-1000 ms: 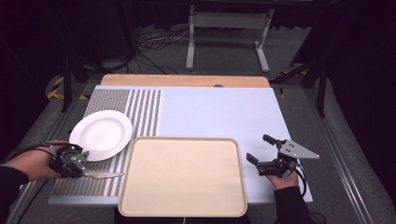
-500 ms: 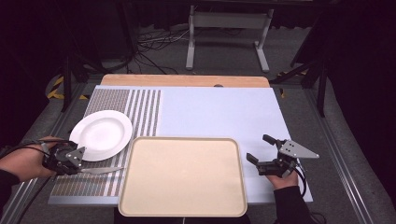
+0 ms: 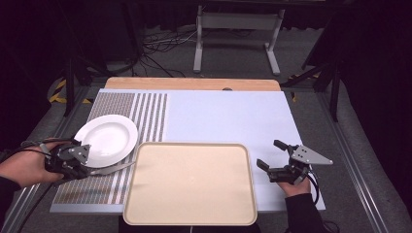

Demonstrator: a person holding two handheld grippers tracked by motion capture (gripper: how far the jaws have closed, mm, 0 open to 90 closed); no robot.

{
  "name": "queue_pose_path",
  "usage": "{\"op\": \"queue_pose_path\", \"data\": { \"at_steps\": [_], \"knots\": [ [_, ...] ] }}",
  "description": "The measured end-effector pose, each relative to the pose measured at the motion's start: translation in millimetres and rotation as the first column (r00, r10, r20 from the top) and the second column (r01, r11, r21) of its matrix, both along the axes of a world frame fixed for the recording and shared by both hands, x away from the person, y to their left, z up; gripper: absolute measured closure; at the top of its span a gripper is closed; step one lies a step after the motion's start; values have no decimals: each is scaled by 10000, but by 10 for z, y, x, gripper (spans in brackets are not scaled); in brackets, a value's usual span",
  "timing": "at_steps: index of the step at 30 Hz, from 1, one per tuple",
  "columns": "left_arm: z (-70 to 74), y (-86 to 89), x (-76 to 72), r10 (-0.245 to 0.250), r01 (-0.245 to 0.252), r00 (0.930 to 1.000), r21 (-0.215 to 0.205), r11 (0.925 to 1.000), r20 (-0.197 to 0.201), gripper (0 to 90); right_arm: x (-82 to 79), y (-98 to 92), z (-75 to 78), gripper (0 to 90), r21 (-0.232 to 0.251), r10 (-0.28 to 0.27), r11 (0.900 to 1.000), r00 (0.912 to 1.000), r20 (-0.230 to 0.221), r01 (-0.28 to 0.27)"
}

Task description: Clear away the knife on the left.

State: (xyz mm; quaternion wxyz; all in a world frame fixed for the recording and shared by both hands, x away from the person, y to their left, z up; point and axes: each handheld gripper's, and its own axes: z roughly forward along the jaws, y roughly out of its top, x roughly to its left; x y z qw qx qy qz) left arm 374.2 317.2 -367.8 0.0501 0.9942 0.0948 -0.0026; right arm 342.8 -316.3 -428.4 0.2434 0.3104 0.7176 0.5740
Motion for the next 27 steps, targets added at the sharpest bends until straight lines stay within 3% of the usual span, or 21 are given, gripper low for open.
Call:
{"op": "queue_pose_path", "data": {
  "at_steps": [5,10,13,17,20,21,23,25,26,27],
  "knots": [
    [58,-77,-3,451,-453,9990,-463,9979,-68,799,-2,-8,3,13,34,-30,10000,10000,-31,30],
    [146,-214,-22,1166,-1219,9918,-1155,9858,-516,800,-5,-12,7,13,82,-22,10000,10000,6,22],
    [188,-317,-22,2065,-2144,9754,-1126,9702,-775,800,-2,-20,9,13,170,20,9999,10000,5,-20],
    [227,-441,-52,2580,-2690,9615,-1342,9537,-942,800,0,-23,9,13,202,30,9998,10000,4,-31],
    [232,-508,-66,2709,-2833,9571,-1359,9494,-1030,800,0,-25,9,13,221,50,9997,10000,-37,-49],
    [230,-563,-68,2912,-3071,9482,-1330,9423,-1267,800,-3,-26,11,13,271,29,9996,10000,-85,-27],
    [225,-613,-68,3110,-3305,9389,-1337,9343,-1474,800,-4,-31,13,13,269,24,9996,10000,-41,-23],
    [214,-662,-64,3486,-3723,9228,-1478,9163,-1639,800,-5,-33,14,13,300,36,9995,10000,-30,-35],
    [207,-688,-61,3601,-3829,9187,-1419,9128,-1625,800,-4,-34,14,13,295,36,9996,10000,-38,-35],
    [201,-715,-57,3851,-4077,9082,-1384,9026,-1636,800,-4,-35,13,13,305,17,9995,10000,-80,-15]
  ]
}}
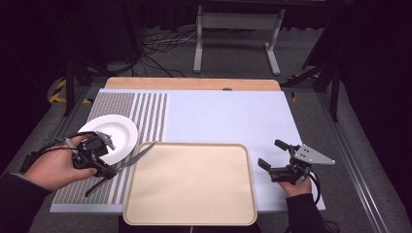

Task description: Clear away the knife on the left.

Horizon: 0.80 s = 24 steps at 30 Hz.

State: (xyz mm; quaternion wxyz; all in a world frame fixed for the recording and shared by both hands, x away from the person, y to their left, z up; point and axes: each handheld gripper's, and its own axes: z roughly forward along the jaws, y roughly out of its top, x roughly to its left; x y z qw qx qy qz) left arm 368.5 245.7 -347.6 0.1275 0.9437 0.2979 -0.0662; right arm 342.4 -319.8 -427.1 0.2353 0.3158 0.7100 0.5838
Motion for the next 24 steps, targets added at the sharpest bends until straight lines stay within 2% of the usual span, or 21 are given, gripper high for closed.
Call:
{"op": "queue_pose_path", "data": {
  "at_steps": [1,3,4,5,6,10,11,13,15,16,17,20,22,24],
  "knots": [
    [-9,-30,-1,261,-261,9996,52,9996,-61,800,2,0,-1,13,18,-7,10000,10000,-34,7],
    [-13,-54,8,404,-404,9991,51,9992,-110,800,2,0,-1,14,8,-15,10000,10000,-59,15],
    [-22,-96,4,739,-737,9969,94,9972,-285,800,0,-1,1,16,-10,-3,10000,10000,26,3],
    [-22,-96,4,739,-737,9969,94,9972,-285,800,-2,-2,2,16,5,-22,10000,10000,40,21],
    [-38,-160,-5,976,-966,9938,216,9951,-533,800,-3,-5,4,15,10,-26,10000,10000,50,26],
    [-56,-270,-31,1137,-1127,9896,167,9935,-877,800,-5,-11,5,15,27,-44,10000,10000,22,44],
    [-61,-294,-30,1130,-1119,9904,177,9936,-801,799,-5,-11,5,15,10,-48,10000,10000,20,48],
    [-72,-351,-37,1566,-1552,9820,215,9877,-1057,799,-5,-11,5,15,13,-49,10000,10000,17,49],
    [-94,-399,-34,1565,-1554,9807,185,9877,-1176,799,-7,-11,7,15,32,-48,10000,10000,39,48],
    [-106,-424,-37,1691,-1674,9772,237,9856,-1280,799,-9,-11,8,15,39,-47,10000,10000,28,47],
    [-106,-424,-37,1691,-1674,9772,237,9856,-1280,799,-8,-15,9,15,23,-52,10000,10000,73,52],
    [-149,-516,-37,1891,-1883,9712,190,9819,-1450,799,-11,-22,12,15,52,-84,10000,9999,73,84],
    [-162,-530,-33,1925,-1924,9701,149,9812,-1476,799,-13,-30,17,15,55,-79,10000,9999,139,78],
    [-205,-561,-18,2107,-2118,9638,108,9772,-1634,799,-15,-36,19,15,79,-86,9999,9999,134,85]
  ]
}}
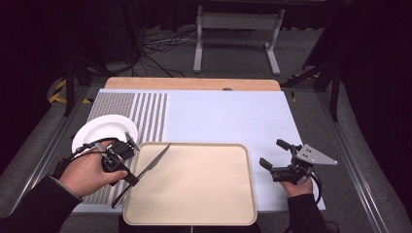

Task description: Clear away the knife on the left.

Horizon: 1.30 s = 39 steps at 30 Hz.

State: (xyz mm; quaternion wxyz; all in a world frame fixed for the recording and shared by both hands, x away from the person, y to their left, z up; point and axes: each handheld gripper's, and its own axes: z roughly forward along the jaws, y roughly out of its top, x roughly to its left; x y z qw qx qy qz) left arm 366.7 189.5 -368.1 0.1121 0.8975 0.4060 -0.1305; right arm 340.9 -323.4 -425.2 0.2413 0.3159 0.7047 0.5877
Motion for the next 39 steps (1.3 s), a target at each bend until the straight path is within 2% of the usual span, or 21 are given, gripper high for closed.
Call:
{"op": "queue_pose_path", "data": {
  "at_steps": [3,5,12,16,25,39],
  "knots": [
    [-35,-29,5,118,-118,9999,44,9999,-103,798,-2,-3,1,15,3,-15,10000,10000,-12,15],
    [-97,-65,18,308,-304,9988,111,9995,-385,798,1,2,-1,15,-14,30,10000,10000,-5,-30],
    [-165,-132,28,585,-580,9973,113,9983,-439,799,-4,1,3,15,1,15,10000,10000,20,-15],
    [-224,-193,62,723,-728,9948,-42,9973,-720,798,-4,4,4,15,-40,21,10000,10000,30,-21],
    [-366,-313,98,732,-722,9948,169,9972,-707,798,-12,-7,11,15,-25,7,10000,10000,49,-7],
    [-450,-349,79,761,-721,9944,559,9958,-732,798,-11,-8,12,15,-29,40,10000,10000,51,-40]
  ]
}}
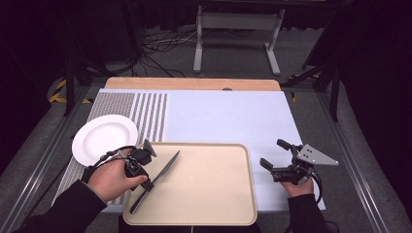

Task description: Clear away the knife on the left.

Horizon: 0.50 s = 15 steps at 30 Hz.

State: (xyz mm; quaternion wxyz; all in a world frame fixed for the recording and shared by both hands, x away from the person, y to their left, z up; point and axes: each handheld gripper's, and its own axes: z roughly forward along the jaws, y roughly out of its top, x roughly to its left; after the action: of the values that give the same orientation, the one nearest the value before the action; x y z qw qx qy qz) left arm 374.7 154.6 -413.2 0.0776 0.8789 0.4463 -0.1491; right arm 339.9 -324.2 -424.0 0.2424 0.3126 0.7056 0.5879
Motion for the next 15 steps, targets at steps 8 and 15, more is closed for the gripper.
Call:
{"op": "queue_pose_path", "data": {
  "at_steps": [8,15],
  "knots": [
    [-42,-9,-1,-275,278,9996,252,9993,-111,791,3,4,-3,15,4,-2,10000,10000,-14,2],
    [113,-15,-6,-954,1015,9927,-842,9913,738,541,3,5,-6,15,9,-4,10000,10000,-28,4]
  ]
}}
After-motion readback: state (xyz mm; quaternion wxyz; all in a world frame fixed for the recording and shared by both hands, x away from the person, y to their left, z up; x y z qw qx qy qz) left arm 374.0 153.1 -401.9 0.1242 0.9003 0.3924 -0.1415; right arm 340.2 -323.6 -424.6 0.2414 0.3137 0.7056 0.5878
